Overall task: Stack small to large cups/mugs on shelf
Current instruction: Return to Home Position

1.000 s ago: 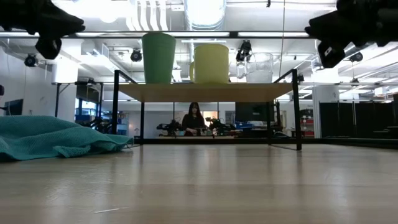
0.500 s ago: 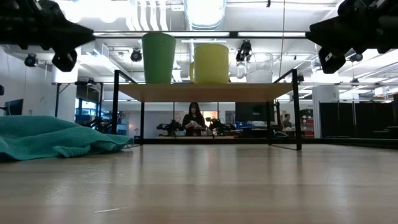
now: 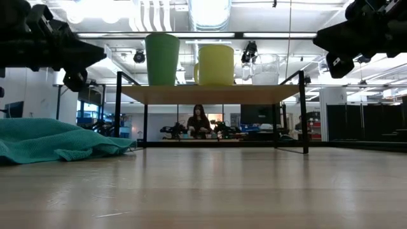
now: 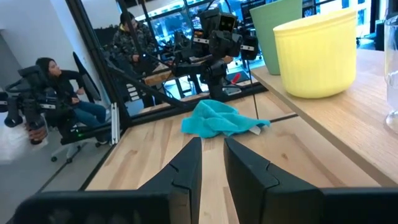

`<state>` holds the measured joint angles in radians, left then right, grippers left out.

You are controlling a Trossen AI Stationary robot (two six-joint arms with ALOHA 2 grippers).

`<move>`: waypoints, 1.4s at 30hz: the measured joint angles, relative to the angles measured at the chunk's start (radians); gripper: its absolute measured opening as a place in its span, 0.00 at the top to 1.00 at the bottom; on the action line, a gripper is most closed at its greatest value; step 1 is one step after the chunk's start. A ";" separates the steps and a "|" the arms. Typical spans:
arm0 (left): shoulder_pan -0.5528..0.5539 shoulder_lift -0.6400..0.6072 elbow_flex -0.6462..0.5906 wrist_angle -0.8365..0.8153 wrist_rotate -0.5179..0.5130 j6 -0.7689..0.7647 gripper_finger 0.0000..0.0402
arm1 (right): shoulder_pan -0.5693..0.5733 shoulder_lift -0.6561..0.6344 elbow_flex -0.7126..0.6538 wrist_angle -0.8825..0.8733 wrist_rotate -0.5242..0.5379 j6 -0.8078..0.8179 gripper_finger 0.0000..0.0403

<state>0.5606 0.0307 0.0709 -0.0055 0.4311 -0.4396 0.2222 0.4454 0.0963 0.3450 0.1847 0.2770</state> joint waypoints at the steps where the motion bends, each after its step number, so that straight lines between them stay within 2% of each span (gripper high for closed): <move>1: 0.000 -0.002 -0.008 0.005 0.000 0.000 0.87 | 0.000 0.000 0.000 0.000 0.000 0.000 0.84; 10: 0.000 -0.003 -0.058 0.065 -0.025 0.000 0.87 | 0.000 0.000 0.000 0.001 0.000 0.000 0.84; 27: 0.000 0.050 -0.064 0.067 -0.072 0.008 0.87 | 0.000 0.002 0.000 0.001 0.002 0.002 0.84; 42: 0.000 0.074 -0.065 0.103 -0.073 0.001 0.87 | 0.000 0.002 0.000 0.000 0.001 0.003 0.84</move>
